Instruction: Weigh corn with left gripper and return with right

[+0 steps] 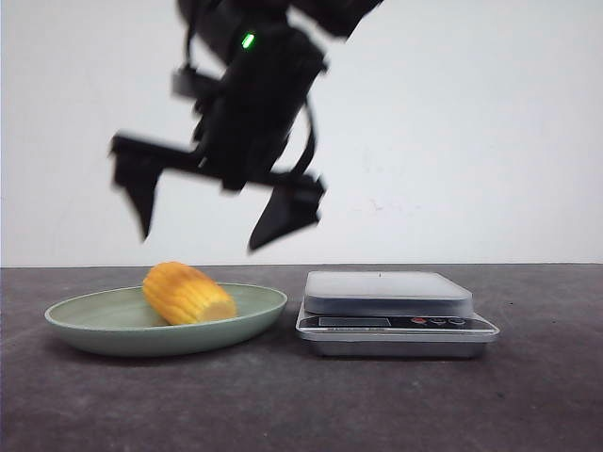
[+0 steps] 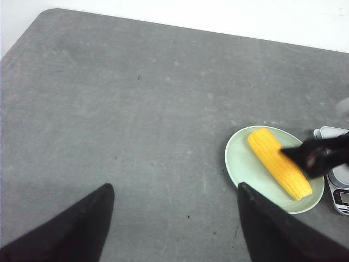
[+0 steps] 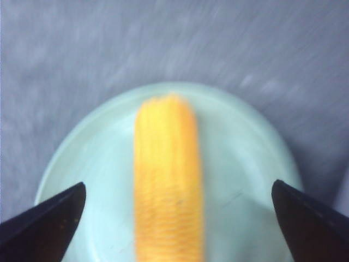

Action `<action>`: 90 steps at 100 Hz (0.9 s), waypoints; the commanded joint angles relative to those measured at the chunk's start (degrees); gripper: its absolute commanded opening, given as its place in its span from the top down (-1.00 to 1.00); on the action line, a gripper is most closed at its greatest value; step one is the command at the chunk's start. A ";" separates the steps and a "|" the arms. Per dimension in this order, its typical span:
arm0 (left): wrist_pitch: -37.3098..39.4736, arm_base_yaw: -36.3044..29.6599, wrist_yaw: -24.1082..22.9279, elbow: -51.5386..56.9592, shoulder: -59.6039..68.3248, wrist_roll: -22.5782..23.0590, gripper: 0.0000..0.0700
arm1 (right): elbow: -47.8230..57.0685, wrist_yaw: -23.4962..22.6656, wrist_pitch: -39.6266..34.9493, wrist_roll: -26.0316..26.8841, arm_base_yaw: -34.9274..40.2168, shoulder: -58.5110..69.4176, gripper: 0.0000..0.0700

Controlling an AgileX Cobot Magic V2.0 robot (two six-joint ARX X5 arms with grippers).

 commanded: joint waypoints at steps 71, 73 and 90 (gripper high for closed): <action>5.29 -0.28 -0.28 0.61 0.26 4.42 -0.21 | 1.77 0.52 -41.09 -18.69 -24.28 -59.32 -1.00; 5.51 -0.28 -0.28 0.52 0.24 4.42 -0.21 | 1.75 0.52 -42.47 -18.43 -24.24 -60.46 -1.00; 7.19 -0.28 -0.28 -2.21 0.24 4.85 -0.21 | -1.07 -0.33 -49.18 -13.11 -24.22 -69.94 -1.00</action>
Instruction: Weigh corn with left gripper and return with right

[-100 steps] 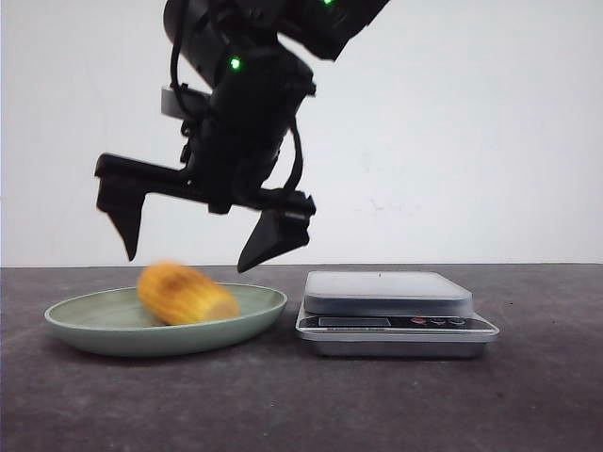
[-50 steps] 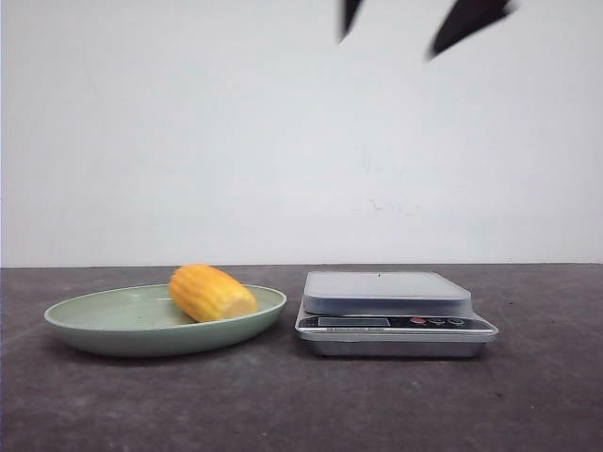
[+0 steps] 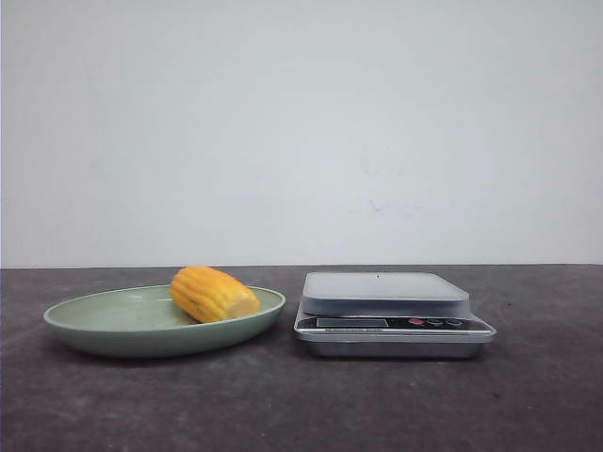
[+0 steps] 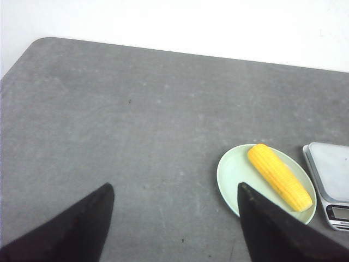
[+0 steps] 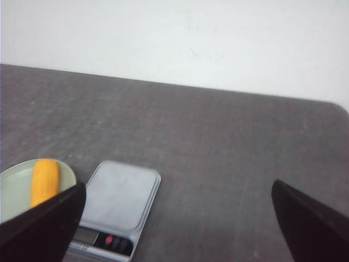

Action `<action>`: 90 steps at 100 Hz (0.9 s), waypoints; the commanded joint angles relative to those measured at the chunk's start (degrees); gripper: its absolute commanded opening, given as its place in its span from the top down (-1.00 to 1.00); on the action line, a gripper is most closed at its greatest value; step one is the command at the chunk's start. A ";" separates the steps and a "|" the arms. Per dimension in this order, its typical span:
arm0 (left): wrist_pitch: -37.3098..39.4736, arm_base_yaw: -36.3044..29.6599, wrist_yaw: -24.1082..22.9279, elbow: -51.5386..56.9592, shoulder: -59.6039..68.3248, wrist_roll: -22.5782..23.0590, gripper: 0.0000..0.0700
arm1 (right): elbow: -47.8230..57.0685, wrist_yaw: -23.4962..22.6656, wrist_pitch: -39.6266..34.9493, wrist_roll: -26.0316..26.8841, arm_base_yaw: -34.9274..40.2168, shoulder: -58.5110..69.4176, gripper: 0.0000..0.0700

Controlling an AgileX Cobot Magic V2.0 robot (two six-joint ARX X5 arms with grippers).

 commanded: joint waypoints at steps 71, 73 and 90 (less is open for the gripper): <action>16.41 -0.55 1.42 -15.32 -2.16 1.42 0.93 | -21.99 2.86 2.34 6.23 0.26 -16.92 0.97; 16.41 -0.55 1.44 -15.32 -2.16 1.42 0.93 | -21.99 2.95 2.47 6.16 0.26 -16.92 0.97; 16.44 -0.55 1.44 -15.32 -2.16 1.42 0.93 | -21.99 3.02 2.86 6.16 0.24 -16.90 0.97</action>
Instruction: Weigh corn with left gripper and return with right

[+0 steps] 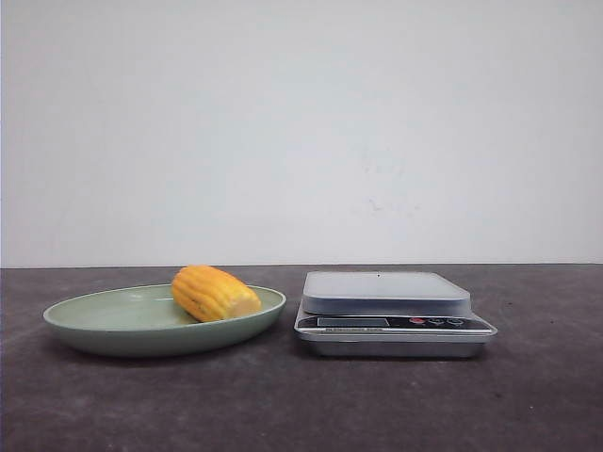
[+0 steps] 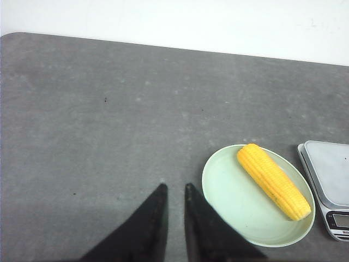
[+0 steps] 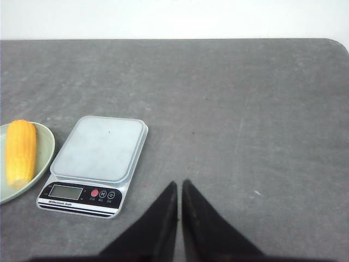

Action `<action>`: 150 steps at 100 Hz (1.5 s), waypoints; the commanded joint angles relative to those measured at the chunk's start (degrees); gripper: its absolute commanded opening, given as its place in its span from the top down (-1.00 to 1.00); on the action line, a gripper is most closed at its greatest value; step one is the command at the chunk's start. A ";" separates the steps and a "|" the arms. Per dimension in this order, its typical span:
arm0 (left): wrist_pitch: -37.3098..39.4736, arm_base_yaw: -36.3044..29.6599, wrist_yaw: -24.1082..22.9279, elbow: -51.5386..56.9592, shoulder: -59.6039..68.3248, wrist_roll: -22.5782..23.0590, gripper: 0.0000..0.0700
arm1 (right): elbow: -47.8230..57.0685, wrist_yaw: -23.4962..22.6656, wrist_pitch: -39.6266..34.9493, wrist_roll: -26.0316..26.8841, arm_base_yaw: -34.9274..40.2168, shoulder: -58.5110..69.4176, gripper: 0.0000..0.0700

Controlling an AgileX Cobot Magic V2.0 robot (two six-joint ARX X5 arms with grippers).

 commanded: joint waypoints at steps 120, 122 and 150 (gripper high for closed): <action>61.88 30.82 23.10 -56.00 -23.10 6.99 0.93 | 0.85 0.52 0.61 0.83 0.24 0.02 0.97; 61.83 30.82 23.08 -56.54 -23.47 7.15 0.93 | 0.85 0.52 0.61 0.83 0.24 0.02 0.97; 53.44 30.40 23.08 -58.51 -25.14 11.41 0.93 | 0.85 0.52 0.61 0.83 0.24 0.02 0.97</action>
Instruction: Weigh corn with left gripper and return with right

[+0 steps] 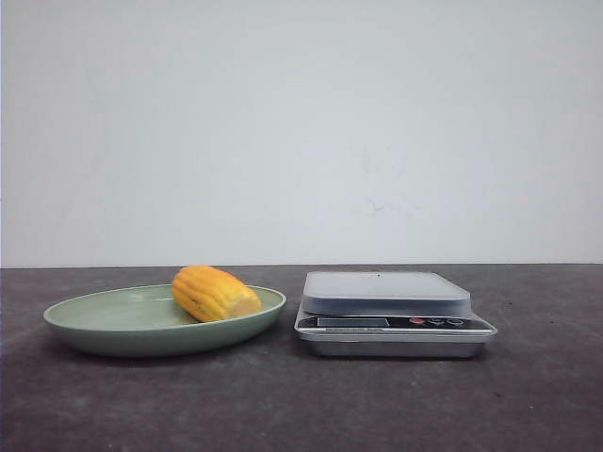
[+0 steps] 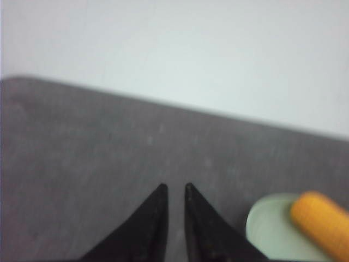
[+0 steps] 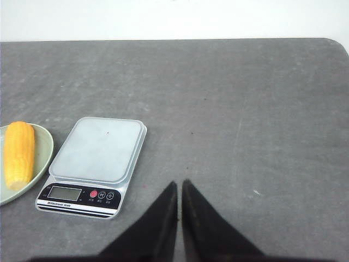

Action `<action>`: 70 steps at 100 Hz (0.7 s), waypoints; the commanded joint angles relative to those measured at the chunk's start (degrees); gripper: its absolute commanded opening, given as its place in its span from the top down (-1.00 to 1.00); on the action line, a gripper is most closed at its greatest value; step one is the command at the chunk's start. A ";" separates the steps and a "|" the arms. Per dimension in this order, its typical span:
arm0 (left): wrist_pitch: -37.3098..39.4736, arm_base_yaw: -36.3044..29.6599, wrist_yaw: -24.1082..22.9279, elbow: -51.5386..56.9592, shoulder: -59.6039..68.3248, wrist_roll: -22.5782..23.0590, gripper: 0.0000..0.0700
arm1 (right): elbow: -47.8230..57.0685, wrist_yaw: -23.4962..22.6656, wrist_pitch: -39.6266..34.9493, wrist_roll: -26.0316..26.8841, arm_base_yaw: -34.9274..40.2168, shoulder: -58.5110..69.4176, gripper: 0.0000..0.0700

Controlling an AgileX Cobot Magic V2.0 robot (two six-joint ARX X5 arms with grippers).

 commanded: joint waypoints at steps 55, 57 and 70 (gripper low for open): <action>-6.56 -1.29 0.31 -0.83 0.20 2.08 0.93 | 0.87 0.20 0.61 0.48 0.24 0.02 0.97; -6.56 -1.29 0.31 -0.83 0.20 2.10 0.93 | 0.87 0.20 0.61 0.48 0.24 0.02 0.97; -6.56 -1.29 0.31 -0.83 0.20 2.08 0.93 | 0.87 0.20 0.61 0.48 0.24 0.02 0.97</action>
